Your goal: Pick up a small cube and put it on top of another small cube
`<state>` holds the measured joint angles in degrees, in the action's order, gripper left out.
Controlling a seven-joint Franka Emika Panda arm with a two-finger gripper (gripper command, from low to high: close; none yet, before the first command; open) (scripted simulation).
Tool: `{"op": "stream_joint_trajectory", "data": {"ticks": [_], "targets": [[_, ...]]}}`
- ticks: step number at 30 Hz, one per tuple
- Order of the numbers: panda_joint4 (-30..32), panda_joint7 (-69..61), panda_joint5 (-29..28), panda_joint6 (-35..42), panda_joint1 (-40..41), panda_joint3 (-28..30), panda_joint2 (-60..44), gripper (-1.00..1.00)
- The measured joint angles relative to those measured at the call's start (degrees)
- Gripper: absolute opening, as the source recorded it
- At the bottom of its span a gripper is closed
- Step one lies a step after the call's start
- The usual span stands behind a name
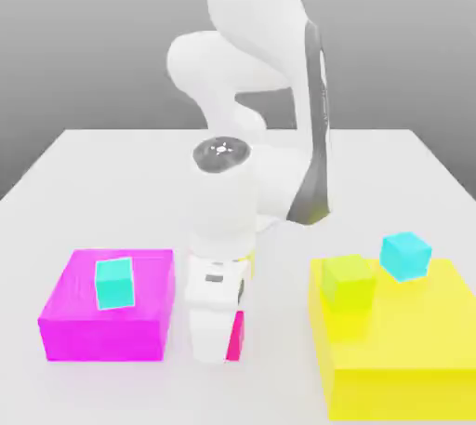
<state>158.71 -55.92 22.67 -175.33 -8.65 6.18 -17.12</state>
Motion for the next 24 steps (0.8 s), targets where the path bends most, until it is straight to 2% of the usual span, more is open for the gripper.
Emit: {"op": "stream_joint_trajectory", "data": {"ticks": [3,10,16,20,24], "targets": [[0.3,1.5,-2.2,1.5,-2.6,3.2,2.0,-1.00],[1.8,9.3,-12.8,6.9,-9.1,12.3,9.3,-1.00],[3.3,15.0,-20.1,11.2,-9.8,14.8,15.1,-1.00],[0.0,14.0,-15.5,18.0,-13.2,11.9,19.3,-1.00],[-3.2,15.5,-16.2,27.0,-17.0,8.6,25.3,-1.00]]}}
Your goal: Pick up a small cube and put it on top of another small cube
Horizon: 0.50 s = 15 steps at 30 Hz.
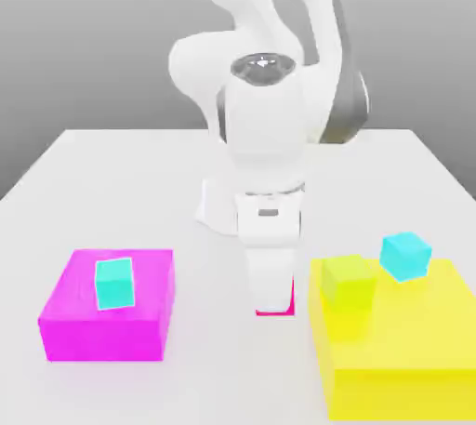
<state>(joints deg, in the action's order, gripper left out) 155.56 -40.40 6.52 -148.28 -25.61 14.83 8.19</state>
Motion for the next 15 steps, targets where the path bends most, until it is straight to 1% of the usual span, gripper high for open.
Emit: {"op": "stream_joint_trajectory", "data": {"ticks": [4,6,8,11,12,15], "targets": [[-3.1,3.1,-3.2,9.0,-2.3,-4.3,6.7,-1.00],[-3.7,4.8,-6.2,13.0,-2.8,-6.8,9.9,-1.00],[-2.4,5.2,-8.4,12.4,-2.8,-7.9,9.4,-1.00],[-0.5,5.0,-8.7,6.3,-3.0,-7.9,4.8,-1.00],[0.1,4.9,-8.7,4.0,-3.0,-7.8,3.2,1.00],[0.1,4.9,-8.7,4.0,-3.0,-7.8,3.2,1.00]]}}
